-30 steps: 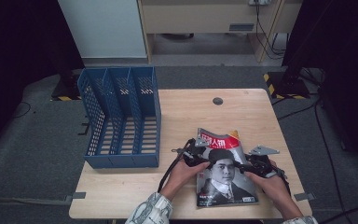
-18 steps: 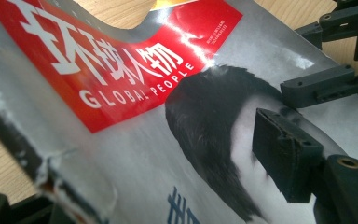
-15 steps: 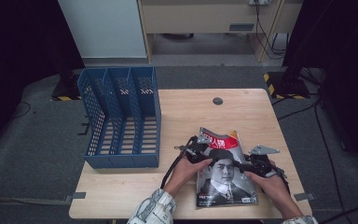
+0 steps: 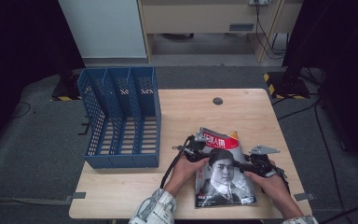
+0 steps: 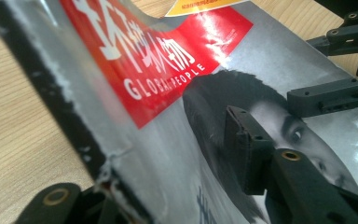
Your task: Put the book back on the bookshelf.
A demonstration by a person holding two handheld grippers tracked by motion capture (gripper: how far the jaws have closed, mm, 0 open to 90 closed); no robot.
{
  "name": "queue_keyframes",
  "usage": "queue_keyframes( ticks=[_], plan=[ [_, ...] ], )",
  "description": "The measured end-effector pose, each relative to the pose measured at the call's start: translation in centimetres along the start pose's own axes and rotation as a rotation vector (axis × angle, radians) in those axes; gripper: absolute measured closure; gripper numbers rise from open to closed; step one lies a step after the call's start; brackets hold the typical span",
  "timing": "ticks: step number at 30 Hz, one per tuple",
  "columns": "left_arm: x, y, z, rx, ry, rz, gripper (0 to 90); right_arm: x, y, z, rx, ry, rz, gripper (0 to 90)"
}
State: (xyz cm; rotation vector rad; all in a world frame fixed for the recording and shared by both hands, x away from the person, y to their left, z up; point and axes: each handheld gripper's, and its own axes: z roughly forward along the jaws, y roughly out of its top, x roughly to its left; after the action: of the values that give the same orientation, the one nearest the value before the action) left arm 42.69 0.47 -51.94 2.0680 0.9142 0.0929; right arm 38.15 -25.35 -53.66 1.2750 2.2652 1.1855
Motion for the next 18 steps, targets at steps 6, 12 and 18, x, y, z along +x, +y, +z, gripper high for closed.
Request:
queue_keyframes(
  ticks=[6,12,18],
  plan=[
    [-0.33,0.15,-0.29,-0.005,0.022,0.005,74.8,0.16,0.02,0.04,-0.001,-0.003,0.005,46.5],
    [-0.71,0.34,-0.59,-0.023,0.028,0.013,79.2,0.21,0.04,0.07,-0.002,0.004,0.013,44.0],
    [-0.96,0.42,-0.85,-0.033,0.031,0.019,80.4,0.21,0.09,0.14,-0.004,0.009,0.014,41.7]
  ],
)
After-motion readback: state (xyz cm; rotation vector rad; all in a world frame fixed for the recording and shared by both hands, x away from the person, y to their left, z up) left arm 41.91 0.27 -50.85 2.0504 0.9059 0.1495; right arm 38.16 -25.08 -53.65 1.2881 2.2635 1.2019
